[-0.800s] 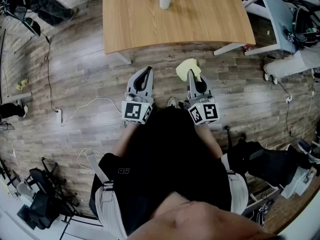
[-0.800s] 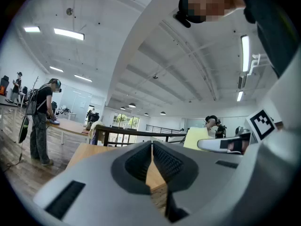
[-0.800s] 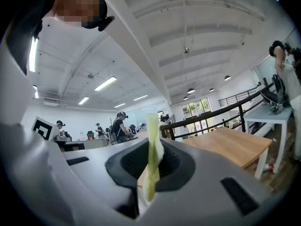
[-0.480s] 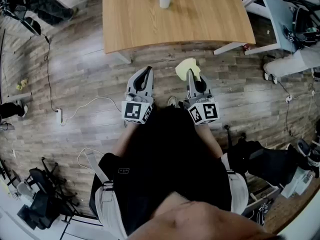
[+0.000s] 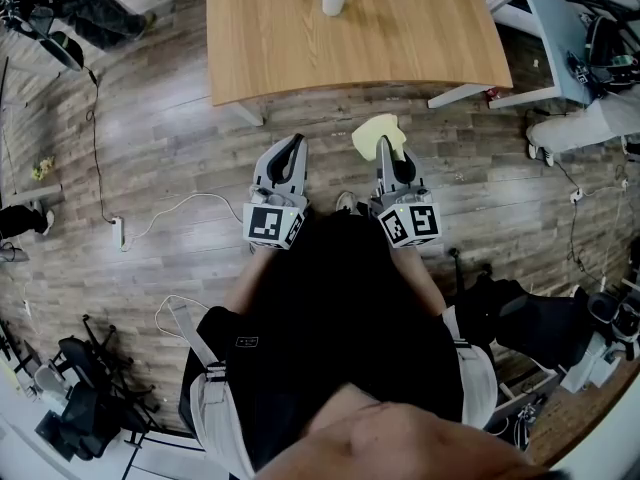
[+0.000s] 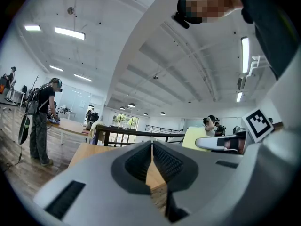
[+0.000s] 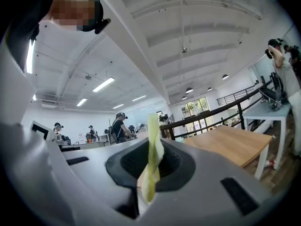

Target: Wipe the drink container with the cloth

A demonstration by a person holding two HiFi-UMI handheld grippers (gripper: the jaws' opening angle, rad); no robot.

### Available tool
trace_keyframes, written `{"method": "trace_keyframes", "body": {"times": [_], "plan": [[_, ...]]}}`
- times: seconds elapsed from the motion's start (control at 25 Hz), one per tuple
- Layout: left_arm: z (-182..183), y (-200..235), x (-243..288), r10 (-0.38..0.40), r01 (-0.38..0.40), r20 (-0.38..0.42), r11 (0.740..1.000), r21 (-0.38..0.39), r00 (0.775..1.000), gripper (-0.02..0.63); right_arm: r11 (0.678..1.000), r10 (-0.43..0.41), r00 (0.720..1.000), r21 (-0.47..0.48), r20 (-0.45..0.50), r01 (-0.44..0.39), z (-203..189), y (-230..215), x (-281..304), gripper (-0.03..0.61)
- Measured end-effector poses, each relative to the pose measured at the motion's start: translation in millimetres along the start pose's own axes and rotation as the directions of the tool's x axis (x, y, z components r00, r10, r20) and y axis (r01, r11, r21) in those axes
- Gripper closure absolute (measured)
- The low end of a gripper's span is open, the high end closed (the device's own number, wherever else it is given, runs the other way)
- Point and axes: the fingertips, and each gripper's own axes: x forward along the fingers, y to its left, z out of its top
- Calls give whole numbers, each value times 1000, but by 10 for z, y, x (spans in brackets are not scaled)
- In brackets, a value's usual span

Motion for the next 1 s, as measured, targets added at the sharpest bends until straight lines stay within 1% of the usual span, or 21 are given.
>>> {"method": "trace_keyframes", "body": {"times": [0.32, 0.48, 0.56, 0.76, 1.0], "plan": [[25, 272, -102, -25, 25, -2, 1000, -3, 1000, 584, 999, -30, 1000, -33, -5, 30, -10, 272, 176, 535], [31, 430, -163, -45, 45, -16, 999, -2, 999, 584, 998, -54, 999, -27, 2, 54, -61, 408, 245, 535], [34, 480, -164, -67, 67, -17, 998, 1, 998, 584, 998, -67, 998, -21, 4, 67, -102, 440, 264, 535], [43, 520, -150, -127, 127, -20, 992, -7, 992, 584, 995, -99, 995, -25, -4, 99, -182, 489, 276, 535], [29, 514, -95, -140, 140, -1, 990, 5, 990, 584, 993, -110, 994, -28, -2, 110, -168, 445, 327, 535]]}}
